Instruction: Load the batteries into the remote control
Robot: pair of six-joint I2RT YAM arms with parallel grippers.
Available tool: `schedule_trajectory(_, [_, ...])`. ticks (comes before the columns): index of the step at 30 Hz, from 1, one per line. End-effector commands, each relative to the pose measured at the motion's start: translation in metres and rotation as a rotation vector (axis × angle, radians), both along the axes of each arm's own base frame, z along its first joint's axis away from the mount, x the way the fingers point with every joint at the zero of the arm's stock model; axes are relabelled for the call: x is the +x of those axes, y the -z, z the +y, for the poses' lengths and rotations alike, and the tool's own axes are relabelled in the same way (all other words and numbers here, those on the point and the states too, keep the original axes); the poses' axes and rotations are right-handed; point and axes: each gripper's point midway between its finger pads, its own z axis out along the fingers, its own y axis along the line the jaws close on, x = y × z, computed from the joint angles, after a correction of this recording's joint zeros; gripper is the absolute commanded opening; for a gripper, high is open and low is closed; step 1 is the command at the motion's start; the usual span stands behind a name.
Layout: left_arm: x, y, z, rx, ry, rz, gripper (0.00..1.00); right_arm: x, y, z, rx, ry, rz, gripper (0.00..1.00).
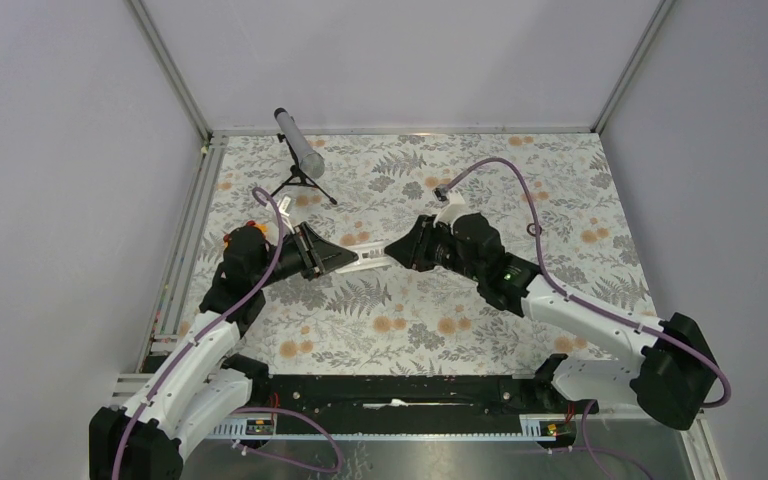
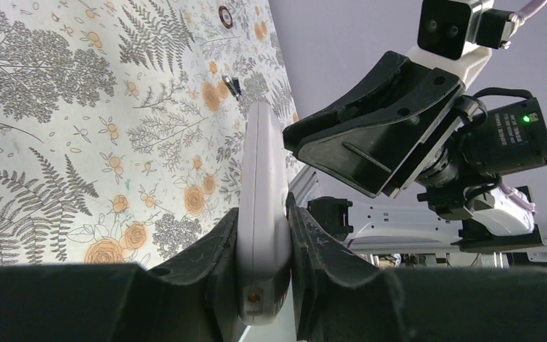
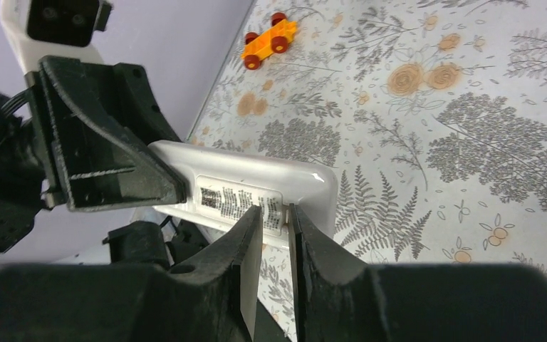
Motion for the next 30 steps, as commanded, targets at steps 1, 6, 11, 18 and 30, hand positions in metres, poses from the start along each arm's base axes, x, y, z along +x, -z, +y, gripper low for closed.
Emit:
schedule_trajectory(1, [-0.005, -0.036, -0.007, -0.057, 0.048, -0.145, 0.00, 0.008, 0.017, 0.000, -0.106, 0.070, 0.036, 0.27])
schedule_trajectory(6, [-0.005, -0.038, -0.008, -0.061, 0.052, -0.163, 0.00, 0.012, 0.041, -0.003, -0.143, 0.129, 0.116, 0.26])
schedule_trajectory(11, [-0.010, -0.045, -0.011, -0.102, 0.083, -0.183, 0.00, 0.005, 0.047, 0.009, -0.095, 0.083, 0.157, 0.26])
schedule_trajectory(18, [-0.027, -0.062, -0.016, -0.178, 0.167, -0.210, 0.00, -0.031, 0.027, 0.039, 0.142, -0.151, 0.192, 0.27])
schedule_trajectory(30, [-0.037, -0.064, -0.018, -0.181, 0.242, -0.246, 0.00, -0.090, -0.022, 0.048, 0.425, -0.518, 0.138, 0.27])
